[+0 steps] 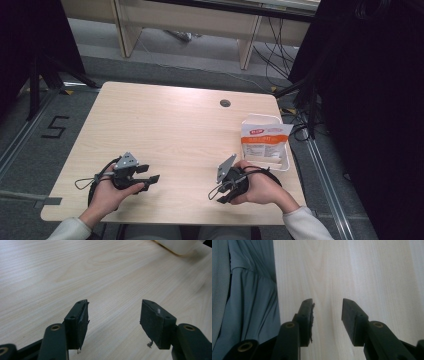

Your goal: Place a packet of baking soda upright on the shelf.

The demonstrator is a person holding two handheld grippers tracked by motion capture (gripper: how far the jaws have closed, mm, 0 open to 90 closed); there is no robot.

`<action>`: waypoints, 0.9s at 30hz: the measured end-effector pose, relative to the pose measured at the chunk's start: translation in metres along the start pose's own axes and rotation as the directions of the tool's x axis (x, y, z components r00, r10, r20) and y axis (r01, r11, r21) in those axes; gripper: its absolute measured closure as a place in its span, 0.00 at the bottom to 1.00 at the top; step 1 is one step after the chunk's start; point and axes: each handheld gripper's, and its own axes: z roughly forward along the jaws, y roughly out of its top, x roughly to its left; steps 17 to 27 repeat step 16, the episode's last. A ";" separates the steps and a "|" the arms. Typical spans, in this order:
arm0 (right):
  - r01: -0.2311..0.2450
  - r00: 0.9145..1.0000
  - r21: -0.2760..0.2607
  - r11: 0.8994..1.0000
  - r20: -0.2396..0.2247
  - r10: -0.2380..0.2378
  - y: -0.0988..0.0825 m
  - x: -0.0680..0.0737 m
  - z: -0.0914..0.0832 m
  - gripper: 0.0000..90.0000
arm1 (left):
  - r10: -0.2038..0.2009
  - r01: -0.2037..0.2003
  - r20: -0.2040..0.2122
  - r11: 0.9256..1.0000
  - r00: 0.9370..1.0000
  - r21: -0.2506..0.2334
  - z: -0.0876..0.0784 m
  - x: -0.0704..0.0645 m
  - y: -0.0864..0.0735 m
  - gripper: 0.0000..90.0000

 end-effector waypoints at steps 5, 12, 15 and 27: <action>-0.009 1.000 -0.022 1.000 -0.020 0.009 0.000 0.004 0.006 0.69 | 0.000 0.000 0.002 1.000 1.000 -0.003 0.000 0.000 0.000 0.43; -0.035 0.999 0.006 0.999 -0.004 0.035 -0.001 0.007 0.005 0.67 | -0.006 0.006 0.005 1.000 1.000 -0.009 0.001 -0.001 0.000 0.43; 0.021 0.999 -0.026 0.999 -0.028 -0.022 -0.002 0.004 0.005 0.67 | -0.002 0.002 0.005 1.000 1.000 -0.005 0.001 0.000 0.000 0.43; 0.018 1.000 -0.023 1.000 -0.020 -0.018 -0.002 0.004 0.004 0.67 | -0.003 0.003 0.003 1.000 1.000 -0.005 0.001 -0.001 0.000 0.43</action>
